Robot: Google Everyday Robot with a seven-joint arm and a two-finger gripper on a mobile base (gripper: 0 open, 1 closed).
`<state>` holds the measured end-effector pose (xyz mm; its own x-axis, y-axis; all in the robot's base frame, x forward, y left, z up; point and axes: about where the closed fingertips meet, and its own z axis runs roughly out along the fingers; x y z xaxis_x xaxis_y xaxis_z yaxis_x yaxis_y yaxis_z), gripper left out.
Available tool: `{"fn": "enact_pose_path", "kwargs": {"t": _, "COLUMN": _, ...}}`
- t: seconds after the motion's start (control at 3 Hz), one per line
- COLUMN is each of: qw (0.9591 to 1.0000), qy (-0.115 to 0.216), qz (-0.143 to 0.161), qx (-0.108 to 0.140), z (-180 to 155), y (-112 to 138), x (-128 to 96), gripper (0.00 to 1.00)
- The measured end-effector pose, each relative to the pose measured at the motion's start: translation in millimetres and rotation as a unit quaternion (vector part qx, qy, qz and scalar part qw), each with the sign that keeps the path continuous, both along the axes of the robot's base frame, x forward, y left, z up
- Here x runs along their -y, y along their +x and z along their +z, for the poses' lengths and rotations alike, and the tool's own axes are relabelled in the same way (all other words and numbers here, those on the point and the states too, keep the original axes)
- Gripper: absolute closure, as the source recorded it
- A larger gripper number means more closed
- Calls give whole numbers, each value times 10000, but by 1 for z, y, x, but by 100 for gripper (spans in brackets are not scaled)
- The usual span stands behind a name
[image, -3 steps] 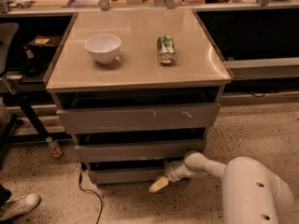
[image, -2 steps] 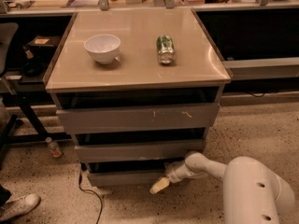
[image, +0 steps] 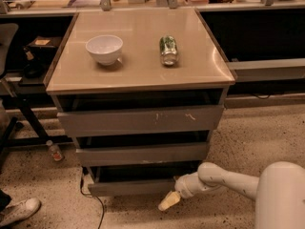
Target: Open bottom drawer
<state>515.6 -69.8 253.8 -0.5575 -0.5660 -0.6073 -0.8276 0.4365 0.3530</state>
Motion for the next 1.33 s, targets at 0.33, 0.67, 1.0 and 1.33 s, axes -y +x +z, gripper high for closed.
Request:
{"fn": "enact_pose_path", "kwargs": {"t": 0.33, "qw": 10000, "qy": 3, "qz": 13, "qx": -14, "z": 0, "y": -2, "x": -1, "gripper": 0}}
{"fn": "enact_pose_path", "kwargs": {"t": 0.67, "qw": 9999, "qy": 38, "qz": 82, "qx": 77, "z": -7, "y": 14, "x": -8, "gripper": 0}}
{"fn": "enact_pose_path", "kwargs": {"t": 1.0, "qw": 9999, "qy": 43, "qz": 139, "qx": 86, "z": -20, "y": 34, "x": -13, "gripper": 0}}
{"fn": "enact_pose_path", "kwargs": {"t": 1.33, "qw": 9997, "qy": -87, "qz": 204, "qx": 52, "z": -30, "y": 42, "x": -15, "gripper": 0}}
